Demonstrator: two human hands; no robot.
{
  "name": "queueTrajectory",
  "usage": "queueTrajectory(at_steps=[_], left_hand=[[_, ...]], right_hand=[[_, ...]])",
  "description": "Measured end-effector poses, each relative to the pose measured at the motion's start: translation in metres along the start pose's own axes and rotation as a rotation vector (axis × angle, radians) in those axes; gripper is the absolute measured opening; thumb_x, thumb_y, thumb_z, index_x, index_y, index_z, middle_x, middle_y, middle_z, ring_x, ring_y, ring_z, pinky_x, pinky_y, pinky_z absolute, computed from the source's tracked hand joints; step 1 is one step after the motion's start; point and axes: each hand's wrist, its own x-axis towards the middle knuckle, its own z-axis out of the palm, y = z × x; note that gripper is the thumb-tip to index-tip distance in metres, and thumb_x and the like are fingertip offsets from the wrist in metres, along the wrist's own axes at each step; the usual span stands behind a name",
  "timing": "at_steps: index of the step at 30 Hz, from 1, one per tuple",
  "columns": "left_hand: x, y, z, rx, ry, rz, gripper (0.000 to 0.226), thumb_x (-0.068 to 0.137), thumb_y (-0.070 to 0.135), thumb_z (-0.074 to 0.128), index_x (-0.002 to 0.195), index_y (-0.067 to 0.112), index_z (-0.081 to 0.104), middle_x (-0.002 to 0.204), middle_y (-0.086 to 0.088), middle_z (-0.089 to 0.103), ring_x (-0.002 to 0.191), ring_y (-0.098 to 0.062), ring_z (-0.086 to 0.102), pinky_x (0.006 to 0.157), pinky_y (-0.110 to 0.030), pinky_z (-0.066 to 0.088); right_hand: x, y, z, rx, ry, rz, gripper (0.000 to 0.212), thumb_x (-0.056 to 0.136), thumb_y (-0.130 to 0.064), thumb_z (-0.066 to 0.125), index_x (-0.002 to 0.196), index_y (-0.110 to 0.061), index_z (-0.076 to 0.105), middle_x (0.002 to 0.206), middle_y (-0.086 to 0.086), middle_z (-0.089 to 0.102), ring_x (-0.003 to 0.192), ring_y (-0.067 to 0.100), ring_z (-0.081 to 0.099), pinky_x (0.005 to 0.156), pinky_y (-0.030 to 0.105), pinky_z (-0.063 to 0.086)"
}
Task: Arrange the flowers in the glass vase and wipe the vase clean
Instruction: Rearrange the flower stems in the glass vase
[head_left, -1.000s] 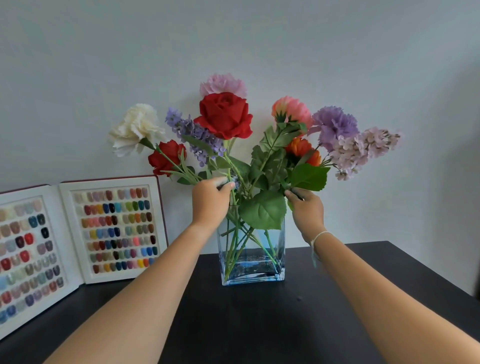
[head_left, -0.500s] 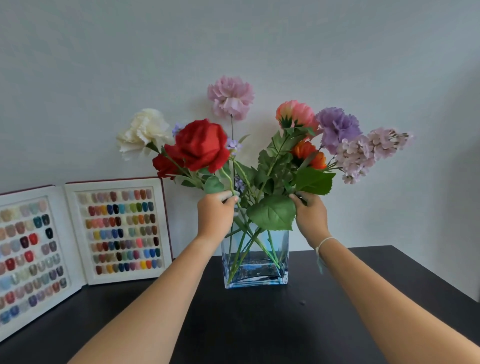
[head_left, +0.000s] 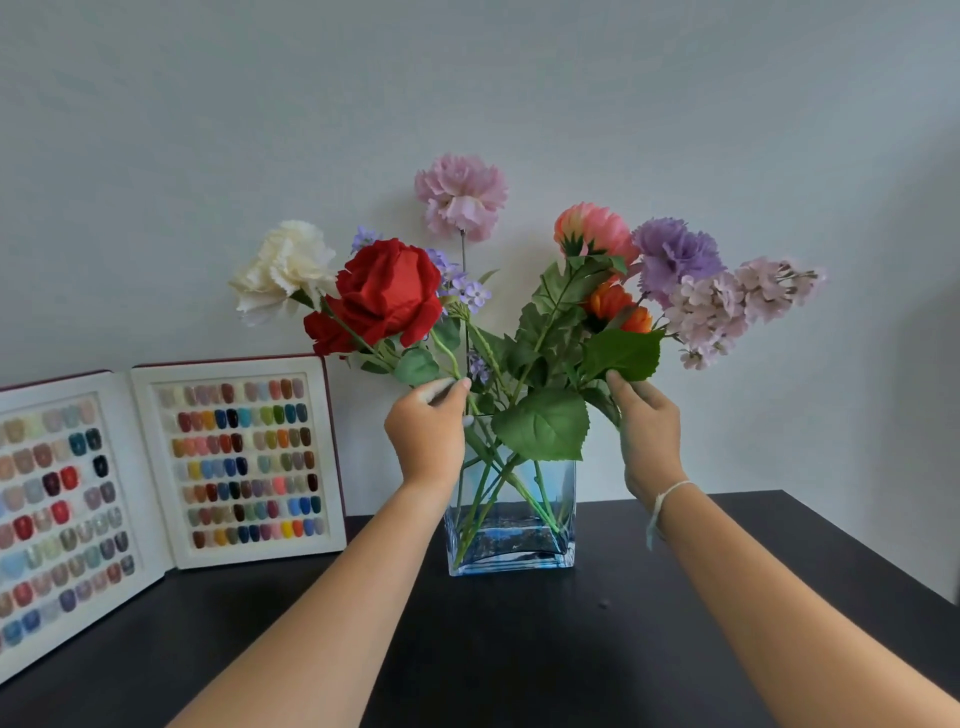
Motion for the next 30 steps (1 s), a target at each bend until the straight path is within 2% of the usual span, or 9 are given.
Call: queueTrajectory(at_steps=[5, 8, 10, 15, 20, 23, 24, 27, 30], left_hand=[[0.006, 0.001, 0.004, -0.072, 0.050, -0.082, 0.020, 0.081, 0.014, 0.067, 0.098, 0.003, 0.067, 0.074, 0.005, 0.061, 0.060, -0.008, 0.063, 0.055, -0.013, 0.053], [0.008, 0.000, 0.006, -0.073, 0.050, -0.084, 0.019, 0.080, 0.012, 0.067, 0.096, 0.002, 0.066, 0.074, 0.003, 0.061, 0.056, -0.005, 0.062, 0.055, -0.014, 0.053], [0.008, -0.001, 0.007, -0.066, 0.044, -0.083, 0.015, 0.080, 0.011, 0.067, 0.093, 0.003, 0.065, 0.073, 0.003, 0.061, 0.050, -0.001, 0.062, 0.057, -0.017, 0.055], [0.010, -0.001, 0.010, -0.072, 0.031, -0.074, 0.014, 0.081, 0.008, 0.066, 0.093, 0.000, 0.065, 0.072, 0.000, 0.060, 0.060, -0.007, 0.060, 0.056, -0.016, 0.055], [0.008, 0.001, 0.011, 0.000, -0.011, -0.031, 0.005, 0.082, 0.009, 0.064, 0.087, 0.006, 0.065, 0.070, -0.001, 0.061, 0.053, -0.009, 0.062, 0.049, -0.012, 0.051], [0.007, 0.000, 0.008, 0.087, -0.040, 0.023, 0.006, 0.083, 0.008, 0.063, 0.085, 0.003, 0.066, 0.067, 0.000, 0.061, 0.049, -0.010, 0.062, 0.045, -0.011, 0.048], [0.006, -0.001, 0.008, 0.112, -0.046, 0.047, 0.008, 0.083, 0.007, 0.063, 0.085, 0.001, 0.066, 0.067, 0.000, 0.060, 0.053, -0.014, 0.063, 0.048, -0.014, 0.050], [0.005, -0.002, 0.006, 0.178, -0.056, 0.106, 0.007, 0.082, 0.007, 0.063, 0.082, 0.001, 0.068, 0.066, -0.004, 0.061, 0.064, -0.028, 0.065, 0.067, -0.038, 0.058], [0.005, -0.003, 0.005, 0.183, -0.054, 0.102, 0.007, 0.081, 0.006, 0.064, 0.083, 0.001, 0.069, 0.069, -0.008, 0.063, 0.070, -0.032, 0.066, 0.072, -0.046, 0.057]], right_hand=[[-0.002, -0.007, 0.002, 0.088, -0.110, 0.014, 0.033, 0.082, -0.002, 0.043, 0.072, -0.023, 0.065, 0.064, -0.017, 0.070, 0.066, -0.003, 0.063, 0.067, 0.022, 0.038], [-0.002, -0.010, 0.000, 0.207, -0.104, 0.108, 0.025, 0.078, -0.010, 0.049, 0.069, -0.022, 0.068, 0.071, -0.006, 0.071, 0.079, 0.010, 0.063, 0.068, 0.023, 0.038], [-0.001, -0.012, -0.002, 0.199, -0.095, 0.102, 0.020, 0.081, -0.015, 0.052, 0.072, -0.021, 0.070, 0.076, -0.001, 0.072, 0.078, 0.010, 0.066, 0.064, 0.019, 0.043], [0.002, -0.014, 0.000, 0.182, -0.063, 0.050, 0.020, 0.082, -0.007, 0.062, 0.100, -0.001, 0.068, 0.084, 0.011, 0.070, 0.073, 0.019, 0.067, 0.077, 0.027, 0.058], [0.003, -0.016, 0.006, 0.147, 0.027, 0.053, 0.008, 0.080, -0.007, 0.064, 0.086, -0.009, 0.070, 0.091, 0.021, 0.069, 0.087, 0.036, 0.067, 0.084, 0.041, 0.055], [0.001, -0.013, 0.011, 0.090, 0.049, 0.037, 0.006, 0.080, -0.011, 0.065, 0.078, -0.015, 0.070, 0.091, 0.020, 0.070, 0.090, 0.037, 0.066, 0.086, 0.045, 0.054], [-0.001, -0.012, 0.013, 0.066, 0.058, 0.030, 0.008, 0.080, -0.012, 0.065, 0.076, -0.017, 0.069, 0.089, 0.019, 0.070, 0.089, 0.036, 0.067, 0.086, 0.045, 0.054], [-0.006, -0.010, 0.016, 0.034, 0.088, 0.010, 0.006, 0.081, -0.013, 0.064, 0.077, -0.016, 0.068, 0.087, 0.016, 0.070, 0.088, 0.033, 0.067, 0.086, 0.044, 0.055], [-0.009, -0.010, 0.016, 0.011, 0.099, -0.007, 0.011, 0.083, -0.015, 0.063, 0.074, -0.021, 0.066, 0.087, 0.015, 0.070, 0.088, 0.033, 0.067, 0.085, 0.045, 0.055]])
